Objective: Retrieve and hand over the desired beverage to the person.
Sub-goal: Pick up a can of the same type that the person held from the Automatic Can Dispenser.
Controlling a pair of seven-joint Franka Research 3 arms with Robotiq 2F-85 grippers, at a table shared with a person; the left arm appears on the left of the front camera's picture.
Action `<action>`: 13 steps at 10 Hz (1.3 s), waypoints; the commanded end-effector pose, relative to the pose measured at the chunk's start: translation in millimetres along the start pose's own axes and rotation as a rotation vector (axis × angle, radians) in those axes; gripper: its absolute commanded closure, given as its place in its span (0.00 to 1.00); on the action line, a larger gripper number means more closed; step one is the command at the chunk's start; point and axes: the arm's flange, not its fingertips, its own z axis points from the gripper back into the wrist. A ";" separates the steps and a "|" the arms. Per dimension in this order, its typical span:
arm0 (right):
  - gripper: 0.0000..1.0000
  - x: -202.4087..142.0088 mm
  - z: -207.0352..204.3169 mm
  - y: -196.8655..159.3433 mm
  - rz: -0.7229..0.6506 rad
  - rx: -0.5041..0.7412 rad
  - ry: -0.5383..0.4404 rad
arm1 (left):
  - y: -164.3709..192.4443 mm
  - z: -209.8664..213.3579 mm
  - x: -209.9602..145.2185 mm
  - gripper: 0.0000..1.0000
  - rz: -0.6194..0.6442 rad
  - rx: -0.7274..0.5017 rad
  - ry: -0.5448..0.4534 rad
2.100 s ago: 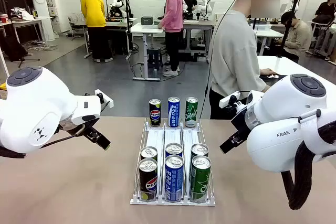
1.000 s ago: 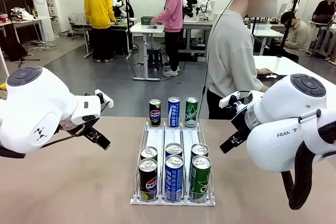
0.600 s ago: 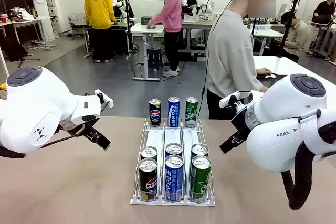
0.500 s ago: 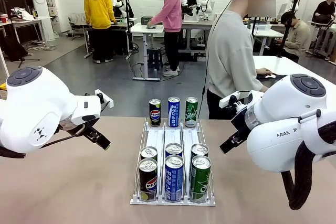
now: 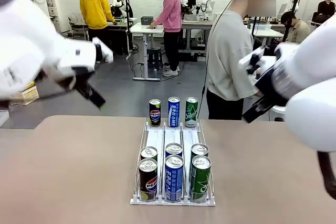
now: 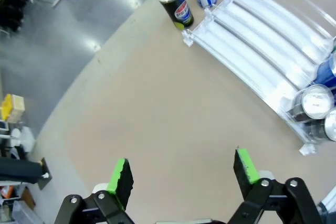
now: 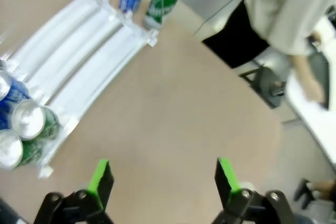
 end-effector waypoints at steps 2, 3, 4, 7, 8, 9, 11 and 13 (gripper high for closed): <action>0.00 17.3 82.7 8.2 -0.042 -0.067 -0.022 | 15.4 61.3 47.4 0.00 -0.041 0.052 0.005; 0.00 22.1 97.5 6.9 -0.054 -0.084 -0.017 | 17.3 80.2 52.2 0.00 -0.035 0.083 -0.016; 0.00 5.4 79.8 1.4 -0.018 -0.054 -0.033 | 10.9 64.0 39.6 0.00 -0.016 0.020 -0.004; 0.00 5.4 79.8 1.4 -0.018 -0.054 -0.033 | 10.9 64.0 39.6 0.00 -0.016 0.020 -0.004; 0.00 7.7 91.8 2.5 -0.032 -0.057 -0.024 | 12.0 70.4 45.3 0.00 -0.019 0.024 0.004; 0.00 -4.9 105.2 -23.0 -0.002 0.143 0.001 | 42.3 86.1 36.5 0.00 0.055 -0.169 -0.011; 0.00 -43.6 129.3 -69.2 0.009 0.403 -0.061 | 96.5 121.0 8.5 0.00 0.193 -0.416 -0.081; 0.00 -81.1 163.3 -102.9 -0.038 0.436 -0.149 | 132.2 162.1 -26.1 0.00 0.260 -0.464 -0.181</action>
